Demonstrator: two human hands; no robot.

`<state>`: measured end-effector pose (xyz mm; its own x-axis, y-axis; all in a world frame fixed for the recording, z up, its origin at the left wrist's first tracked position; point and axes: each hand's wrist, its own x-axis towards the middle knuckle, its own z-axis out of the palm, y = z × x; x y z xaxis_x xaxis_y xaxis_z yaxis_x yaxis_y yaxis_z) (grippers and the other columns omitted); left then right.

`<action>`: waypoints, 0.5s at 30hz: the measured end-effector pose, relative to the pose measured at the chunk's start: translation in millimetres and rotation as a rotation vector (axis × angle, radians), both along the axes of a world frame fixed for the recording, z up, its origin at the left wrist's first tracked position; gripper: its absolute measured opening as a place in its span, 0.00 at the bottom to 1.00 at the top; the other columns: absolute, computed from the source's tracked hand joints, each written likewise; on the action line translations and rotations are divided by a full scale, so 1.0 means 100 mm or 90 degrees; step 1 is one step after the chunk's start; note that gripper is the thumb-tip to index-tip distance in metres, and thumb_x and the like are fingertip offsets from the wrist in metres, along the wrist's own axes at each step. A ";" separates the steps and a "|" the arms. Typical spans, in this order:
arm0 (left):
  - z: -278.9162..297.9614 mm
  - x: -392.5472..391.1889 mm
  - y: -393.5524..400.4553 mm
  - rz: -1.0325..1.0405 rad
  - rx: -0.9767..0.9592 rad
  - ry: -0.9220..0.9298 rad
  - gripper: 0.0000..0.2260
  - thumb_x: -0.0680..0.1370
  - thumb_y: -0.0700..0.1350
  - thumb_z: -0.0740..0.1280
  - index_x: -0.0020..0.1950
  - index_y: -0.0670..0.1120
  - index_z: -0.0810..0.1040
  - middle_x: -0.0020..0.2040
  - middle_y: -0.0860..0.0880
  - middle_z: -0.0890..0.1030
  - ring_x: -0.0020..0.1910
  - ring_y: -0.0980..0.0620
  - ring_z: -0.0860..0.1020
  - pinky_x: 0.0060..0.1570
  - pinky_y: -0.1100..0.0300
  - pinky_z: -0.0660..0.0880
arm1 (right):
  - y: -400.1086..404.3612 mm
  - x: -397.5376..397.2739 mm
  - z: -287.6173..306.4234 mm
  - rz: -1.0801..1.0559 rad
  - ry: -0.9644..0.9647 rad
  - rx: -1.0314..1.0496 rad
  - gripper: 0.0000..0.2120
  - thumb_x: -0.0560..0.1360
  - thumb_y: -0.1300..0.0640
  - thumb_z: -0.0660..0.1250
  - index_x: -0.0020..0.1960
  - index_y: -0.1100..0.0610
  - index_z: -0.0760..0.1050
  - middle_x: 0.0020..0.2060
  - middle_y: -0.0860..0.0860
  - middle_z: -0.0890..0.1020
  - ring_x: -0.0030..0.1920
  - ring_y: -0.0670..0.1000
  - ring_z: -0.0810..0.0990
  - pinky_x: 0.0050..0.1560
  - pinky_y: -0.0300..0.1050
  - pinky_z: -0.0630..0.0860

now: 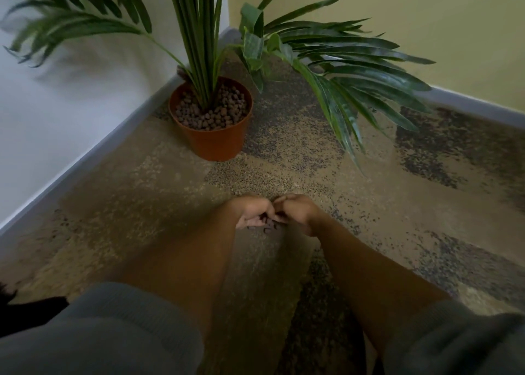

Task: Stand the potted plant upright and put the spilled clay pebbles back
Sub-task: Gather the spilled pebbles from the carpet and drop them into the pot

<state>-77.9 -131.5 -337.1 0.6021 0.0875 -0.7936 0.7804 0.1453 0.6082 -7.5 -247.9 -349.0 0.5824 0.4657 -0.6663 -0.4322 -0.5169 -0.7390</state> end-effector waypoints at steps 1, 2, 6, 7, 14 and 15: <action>0.02 -0.01 -0.02 0.040 -0.054 -0.004 0.06 0.76 0.30 0.61 0.48 0.37 0.75 0.43 0.44 0.81 0.38 0.56 0.78 0.38 0.69 0.77 | 0.01 -0.01 0.01 -0.047 0.056 0.036 0.07 0.72 0.71 0.64 0.43 0.63 0.79 0.39 0.57 0.81 0.37 0.50 0.80 0.35 0.38 0.79; 0.03 -0.02 -0.02 0.084 -0.092 -0.011 0.06 0.76 0.30 0.60 0.49 0.38 0.74 0.44 0.44 0.79 0.37 0.56 0.76 0.36 0.70 0.77 | 0.01 -0.01 0.02 -0.083 0.112 0.072 0.07 0.72 0.71 0.62 0.43 0.64 0.78 0.39 0.57 0.80 0.37 0.49 0.79 0.34 0.36 0.77; 0.04 -0.05 0.06 0.192 -0.186 -0.036 0.07 0.78 0.39 0.60 0.43 0.39 0.76 0.36 0.45 0.78 0.32 0.55 0.77 0.33 0.68 0.76 | 0.04 0.00 0.04 -0.143 0.238 0.149 0.05 0.77 0.65 0.59 0.50 0.64 0.73 0.40 0.55 0.74 0.35 0.46 0.72 0.26 0.32 0.73; 0.03 -0.05 0.08 0.201 -0.182 -0.036 0.09 0.79 0.43 0.61 0.41 0.41 0.76 0.34 0.47 0.78 0.31 0.56 0.76 0.32 0.68 0.76 | 0.05 0.00 0.04 -0.147 0.249 0.158 0.06 0.78 0.63 0.59 0.53 0.64 0.72 0.40 0.55 0.74 0.35 0.46 0.72 0.26 0.31 0.73; -0.12 -0.08 0.14 0.246 -0.115 0.005 0.17 0.81 0.57 0.60 0.42 0.46 0.74 0.31 0.52 0.74 0.27 0.60 0.70 0.21 0.71 0.68 | 0.18 -0.09 -0.03 -0.126 0.311 0.198 0.07 0.79 0.65 0.58 0.47 0.63 0.75 0.36 0.53 0.75 0.32 0.44 0.71 0.23 0.27 0.70; -0.12 -0.09 0.15 0.254 -0.120 0.005 0.17 0.81 0.57 0.60 0.41 0.46 0.74 0.30 0.52 0.74 0.26 0.61 0.69 0.20 0.71 0.67 | 0.19 -0.11 -0.04 -0.132 0.328 0.213 0.08 0.79 0.66 0.57 0.47 0.64 0.74 0.35 0.53 0.75 0.32 0.44 0.72 0.24 0.28 0.71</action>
